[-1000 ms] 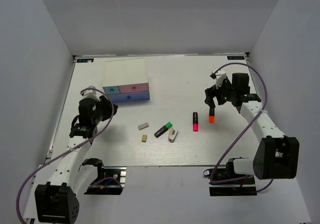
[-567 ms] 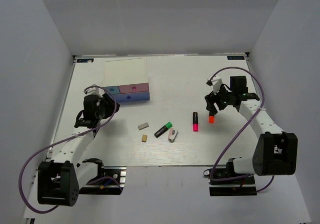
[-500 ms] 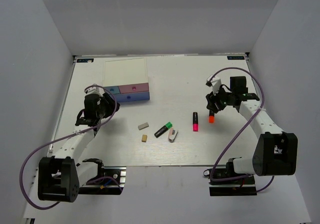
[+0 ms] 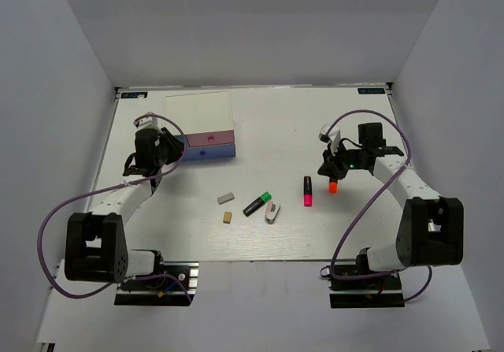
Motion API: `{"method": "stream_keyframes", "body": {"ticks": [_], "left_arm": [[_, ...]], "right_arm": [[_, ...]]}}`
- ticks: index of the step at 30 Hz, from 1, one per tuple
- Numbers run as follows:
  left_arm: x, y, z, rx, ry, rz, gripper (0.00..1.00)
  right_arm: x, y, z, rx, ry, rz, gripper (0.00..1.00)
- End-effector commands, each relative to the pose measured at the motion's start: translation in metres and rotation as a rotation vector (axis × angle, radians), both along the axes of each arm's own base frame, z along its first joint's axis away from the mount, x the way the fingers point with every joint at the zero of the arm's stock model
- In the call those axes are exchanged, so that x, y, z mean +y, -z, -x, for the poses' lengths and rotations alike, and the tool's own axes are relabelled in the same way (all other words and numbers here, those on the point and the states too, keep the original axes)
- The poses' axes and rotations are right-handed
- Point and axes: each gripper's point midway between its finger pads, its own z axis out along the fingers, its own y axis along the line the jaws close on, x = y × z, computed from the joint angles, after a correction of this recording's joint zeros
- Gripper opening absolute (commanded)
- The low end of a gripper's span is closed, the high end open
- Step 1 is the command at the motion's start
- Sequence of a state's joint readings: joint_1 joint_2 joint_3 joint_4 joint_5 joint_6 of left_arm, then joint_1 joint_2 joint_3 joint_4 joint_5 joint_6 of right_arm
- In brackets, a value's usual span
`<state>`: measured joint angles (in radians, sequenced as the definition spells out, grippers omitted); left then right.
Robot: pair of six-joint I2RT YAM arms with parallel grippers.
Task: Sort the stationery into containers
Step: Open the drawer in the storage box.
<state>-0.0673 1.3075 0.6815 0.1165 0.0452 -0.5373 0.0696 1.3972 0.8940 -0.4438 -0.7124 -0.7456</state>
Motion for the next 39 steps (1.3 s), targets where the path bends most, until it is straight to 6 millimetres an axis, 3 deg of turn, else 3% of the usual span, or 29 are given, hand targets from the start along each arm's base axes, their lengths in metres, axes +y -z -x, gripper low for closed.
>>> {"method": "stream_keyframes", "body": {"ticks": [1,9,16,23,30,36,39], "left_arm": [[0.003,-0.022,-0.013,-0.082,0.004,-0.019,0.41],[0.010,-0.013,-0.017,-0.063,-0.023,-0.029,0.55],[0.020,-0.015,-0.013,-0.052,-0.057,-0.082,0.53],[0.024,-0.022,-0.019,-0.087,-0.075,-0.096,0.39],[0.020,-0.026,-0.025,-0.116,-0.063,-0.078,0.31],[0.019,-0.017,-0.018,-0.087,-0.051,-0.075,0.04],[0.017,-0.008,-0.008,-0.064,-0.040,-0.072,0.00]], "right_arm": [[0.010,-0.019,-0.006,-0.054,-0.065,-0.050,0.18],[0.011,-0.019,-0.009,-0.053,-0.071,-0.051,0.20],[0.012,-0.019,-0.011,-0.051,-0.070,-0.055,0.21],[0.013,-0.018,-0.013,-0.048,-0.075,-0.061,0.21],[0.011,-0.011,-0.009,-0.038,-0.076,-0.046,0.21],[0.011,-0.010,-0.006,-0.038,-0.074,-0.047,0.22],[0.011,-0.010,-0.006,-0.039,-0.077,-0.050,0.22]]}}
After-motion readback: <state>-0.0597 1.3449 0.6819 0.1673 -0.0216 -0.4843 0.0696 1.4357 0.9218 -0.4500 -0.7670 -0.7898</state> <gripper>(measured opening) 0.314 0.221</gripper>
